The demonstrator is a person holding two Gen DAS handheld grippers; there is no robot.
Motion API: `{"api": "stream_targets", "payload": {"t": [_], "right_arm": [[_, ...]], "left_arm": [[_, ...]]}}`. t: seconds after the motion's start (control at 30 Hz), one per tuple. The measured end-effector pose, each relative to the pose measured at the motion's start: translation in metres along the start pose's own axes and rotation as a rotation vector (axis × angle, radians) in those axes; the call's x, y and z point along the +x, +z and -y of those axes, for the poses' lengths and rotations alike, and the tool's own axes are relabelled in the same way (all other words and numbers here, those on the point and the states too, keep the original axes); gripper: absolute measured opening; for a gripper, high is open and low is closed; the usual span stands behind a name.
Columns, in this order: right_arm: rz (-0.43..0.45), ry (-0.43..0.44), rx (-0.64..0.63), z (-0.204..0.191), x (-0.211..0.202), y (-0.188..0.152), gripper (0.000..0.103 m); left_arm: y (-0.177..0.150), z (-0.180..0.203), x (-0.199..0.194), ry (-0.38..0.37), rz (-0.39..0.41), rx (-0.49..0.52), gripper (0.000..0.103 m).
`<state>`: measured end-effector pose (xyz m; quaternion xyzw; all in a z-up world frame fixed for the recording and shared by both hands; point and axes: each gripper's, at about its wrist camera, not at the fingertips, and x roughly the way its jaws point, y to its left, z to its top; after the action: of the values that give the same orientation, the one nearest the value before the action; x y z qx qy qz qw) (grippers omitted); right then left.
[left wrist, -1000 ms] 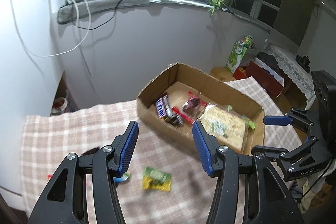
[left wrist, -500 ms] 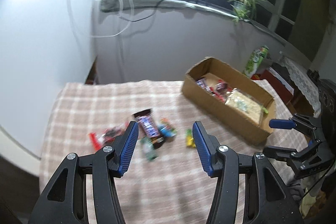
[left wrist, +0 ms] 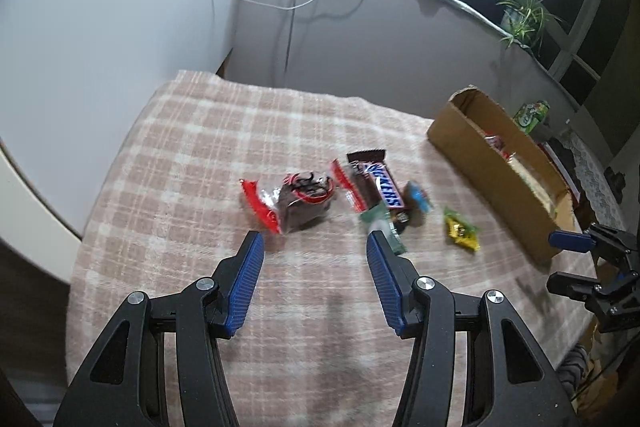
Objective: Organize snacks
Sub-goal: 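Withdraw both tools from the box toward the remaining snacks, then grasp the red-wrapped chocolate with the left gripper while the right grasps the yellow candy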
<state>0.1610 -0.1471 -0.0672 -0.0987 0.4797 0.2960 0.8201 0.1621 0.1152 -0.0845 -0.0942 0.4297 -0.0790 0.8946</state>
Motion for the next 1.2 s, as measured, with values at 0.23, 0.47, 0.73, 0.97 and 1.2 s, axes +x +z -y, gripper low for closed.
{"api": "stream_targets", "payload": {"t": [0.23, 0.47, 0.73, 0.97, 1.2], "right_arm": [[-0.029, -0.04, 0.008, -0.002, 0.023, 0.005, 0.063], [-0.055, -0.034, 0.024, -0.001, 0.044, 0.017, 0.055], [-0.089, -0.016, 0.0, -0.007, 0.067, 0.028, 0.045], [-0.11, -0.063, -0.015, -0.005, 0.085, 0.036, 0.045], [-0.121, -0.106, -0.035, -0.001, 0.094, 0.041, 0.045]], "left_arm": [[0.006, 0.0, 0.019, -0.02, 0.005, 0.009, 0.053], [0.014, -0.002, 0.03, -0.02, 0.03, 0.021, 0.053], [0.021, -0.003, 0.035, -0.021, 0.04, 0.042, 0.053], [0.019, -0.005, 0.042, -0.016, 0.025, 0.048, 0.053], [0.022, 0.0, 0.048, -0.005, 0.024, 0.063, 0.053]]}}
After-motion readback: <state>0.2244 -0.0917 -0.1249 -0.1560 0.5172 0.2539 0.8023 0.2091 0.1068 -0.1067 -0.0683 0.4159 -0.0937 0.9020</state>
